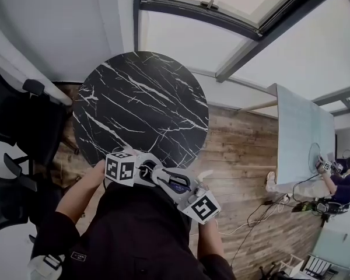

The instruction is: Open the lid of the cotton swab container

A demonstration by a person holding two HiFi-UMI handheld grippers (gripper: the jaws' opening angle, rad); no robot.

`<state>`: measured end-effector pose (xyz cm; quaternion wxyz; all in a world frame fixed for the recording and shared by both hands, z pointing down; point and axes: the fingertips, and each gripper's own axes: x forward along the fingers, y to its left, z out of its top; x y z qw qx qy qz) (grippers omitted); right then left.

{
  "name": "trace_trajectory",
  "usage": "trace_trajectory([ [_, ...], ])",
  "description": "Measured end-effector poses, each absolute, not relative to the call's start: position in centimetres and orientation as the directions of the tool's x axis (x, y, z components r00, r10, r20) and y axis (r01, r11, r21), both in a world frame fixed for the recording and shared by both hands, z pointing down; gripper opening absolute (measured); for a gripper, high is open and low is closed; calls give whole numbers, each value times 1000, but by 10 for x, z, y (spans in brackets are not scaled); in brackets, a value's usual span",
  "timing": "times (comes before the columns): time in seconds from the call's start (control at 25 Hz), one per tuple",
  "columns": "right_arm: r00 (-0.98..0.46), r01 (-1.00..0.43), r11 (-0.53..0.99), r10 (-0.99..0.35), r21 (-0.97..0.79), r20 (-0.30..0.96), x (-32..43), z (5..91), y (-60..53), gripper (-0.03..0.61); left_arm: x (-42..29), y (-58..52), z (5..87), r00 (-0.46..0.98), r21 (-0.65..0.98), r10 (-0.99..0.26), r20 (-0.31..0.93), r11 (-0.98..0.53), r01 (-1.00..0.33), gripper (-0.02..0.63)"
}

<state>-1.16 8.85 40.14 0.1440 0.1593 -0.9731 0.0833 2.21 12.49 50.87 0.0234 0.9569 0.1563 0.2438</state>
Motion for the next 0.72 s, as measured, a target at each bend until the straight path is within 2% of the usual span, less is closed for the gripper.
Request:
trace_trajectory([
  [0.72, -927, -335, 899, -261, -283, 268, 1, 407, 64, 81, 26, 131, 510, 841, 104, 296, 452, -955, 279, 252],
])
